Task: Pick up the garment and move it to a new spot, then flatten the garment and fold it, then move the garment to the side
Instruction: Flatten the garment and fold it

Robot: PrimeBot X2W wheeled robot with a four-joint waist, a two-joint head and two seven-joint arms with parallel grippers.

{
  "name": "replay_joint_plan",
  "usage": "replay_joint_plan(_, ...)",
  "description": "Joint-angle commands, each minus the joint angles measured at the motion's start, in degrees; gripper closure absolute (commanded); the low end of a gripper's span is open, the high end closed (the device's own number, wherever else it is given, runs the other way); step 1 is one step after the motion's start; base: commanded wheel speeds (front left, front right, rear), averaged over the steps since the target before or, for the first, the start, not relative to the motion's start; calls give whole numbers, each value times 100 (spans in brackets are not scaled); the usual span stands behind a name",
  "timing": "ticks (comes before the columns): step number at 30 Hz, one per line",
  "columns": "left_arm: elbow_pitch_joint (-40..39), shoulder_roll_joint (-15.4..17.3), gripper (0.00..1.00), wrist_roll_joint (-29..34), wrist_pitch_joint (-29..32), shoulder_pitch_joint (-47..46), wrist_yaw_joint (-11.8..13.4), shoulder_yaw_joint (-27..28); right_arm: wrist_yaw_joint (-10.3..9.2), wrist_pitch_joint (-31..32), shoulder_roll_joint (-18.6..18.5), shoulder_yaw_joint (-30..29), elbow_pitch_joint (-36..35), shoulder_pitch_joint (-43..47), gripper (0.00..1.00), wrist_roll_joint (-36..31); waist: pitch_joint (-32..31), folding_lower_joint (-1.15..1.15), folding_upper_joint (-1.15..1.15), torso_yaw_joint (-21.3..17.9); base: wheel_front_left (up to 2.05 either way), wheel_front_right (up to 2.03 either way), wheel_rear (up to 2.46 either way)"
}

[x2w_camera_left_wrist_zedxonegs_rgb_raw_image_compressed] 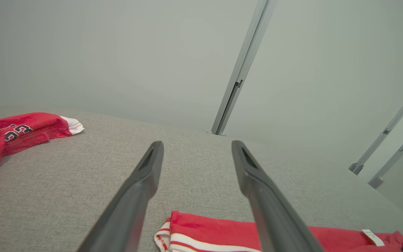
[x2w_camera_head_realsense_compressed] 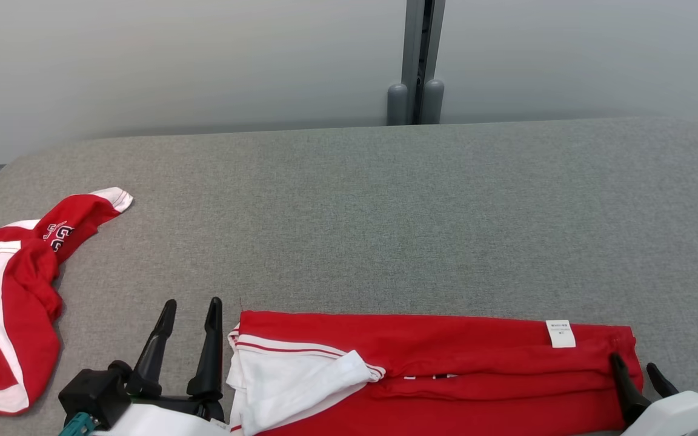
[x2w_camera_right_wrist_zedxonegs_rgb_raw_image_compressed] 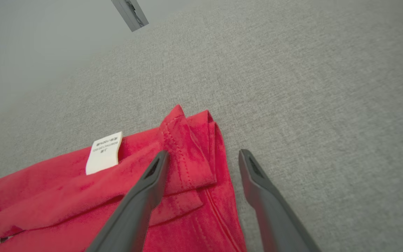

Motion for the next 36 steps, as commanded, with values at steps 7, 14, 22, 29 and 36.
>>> replay_joint_plan(7,204,-140,0,178,-26,-161,-204,104,1,181,-75,264,440,-92,0,508,87,0,0,60,0,0,0)
replay_joint_plan(14,335,-214,0,283,-26,-186,-334,157,3,331,-46,818,441,-171,55,978,105,0,0,65,0,0,0)
replay_joint_plan(22,425,-311,0,360,-26,-197,-418,203,3,-211,-231,1108,299,-398,100,1388,66,0,0,109,0,0,0)
replay_joint_plan(29,455,-375,0,430,-26,-146,-478,262,1,-570,-491,1131,252,-596,100,1537,58,0,0,58,0,0,0)
replay_joint_plan(36,464,-406,0,521,-26,-208,-537,302,1,-633,-801,945,600,-910,100,1620,77,0,0,9,0,0,0)
